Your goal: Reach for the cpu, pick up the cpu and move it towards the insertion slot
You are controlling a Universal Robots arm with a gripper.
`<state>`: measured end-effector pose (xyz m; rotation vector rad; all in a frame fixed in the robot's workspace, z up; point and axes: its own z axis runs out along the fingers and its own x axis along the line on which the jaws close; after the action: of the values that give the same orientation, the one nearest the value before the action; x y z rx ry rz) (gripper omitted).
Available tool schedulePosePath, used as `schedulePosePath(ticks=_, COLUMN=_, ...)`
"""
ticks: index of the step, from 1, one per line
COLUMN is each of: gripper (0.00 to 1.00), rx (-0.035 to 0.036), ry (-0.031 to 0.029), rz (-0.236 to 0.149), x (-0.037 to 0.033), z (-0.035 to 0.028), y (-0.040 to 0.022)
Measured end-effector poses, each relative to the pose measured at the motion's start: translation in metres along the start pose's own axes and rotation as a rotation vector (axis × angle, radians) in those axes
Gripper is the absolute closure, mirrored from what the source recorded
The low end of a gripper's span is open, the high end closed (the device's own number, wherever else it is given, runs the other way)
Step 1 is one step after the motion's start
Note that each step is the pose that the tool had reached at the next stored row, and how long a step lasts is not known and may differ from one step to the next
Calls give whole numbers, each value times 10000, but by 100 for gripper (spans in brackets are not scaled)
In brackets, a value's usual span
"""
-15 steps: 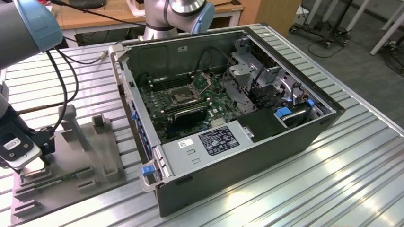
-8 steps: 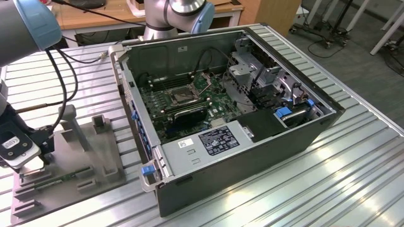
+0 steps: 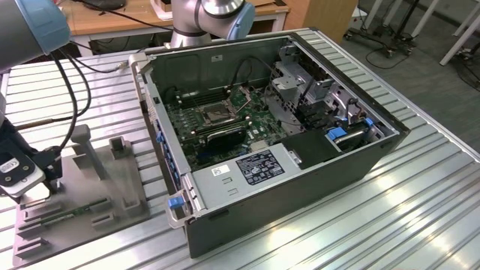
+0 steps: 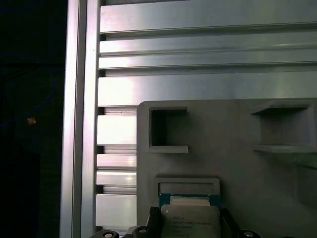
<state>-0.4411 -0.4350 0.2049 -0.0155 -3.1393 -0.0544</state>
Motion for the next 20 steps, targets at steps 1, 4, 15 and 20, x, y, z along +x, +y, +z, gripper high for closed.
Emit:
schedulePosePath(ticks=1, gripper=45, rx=0, ry=0, rz=0, x=0, z=-15, y=1)
schedulePosePath(ticks=4, gripper=45, rx=-1, ry=1, rz=0, x=-1, z=-57, y=2)
schedulePosePath(ticks=15, gripper=45, rx=0, ry=8, rz=0, x=-6, z=-240, y=8)
schedulePosePath(ticks=20, gripper=45, rx=0, ry=12, rz=1, x=-9, z=-334, y=12)
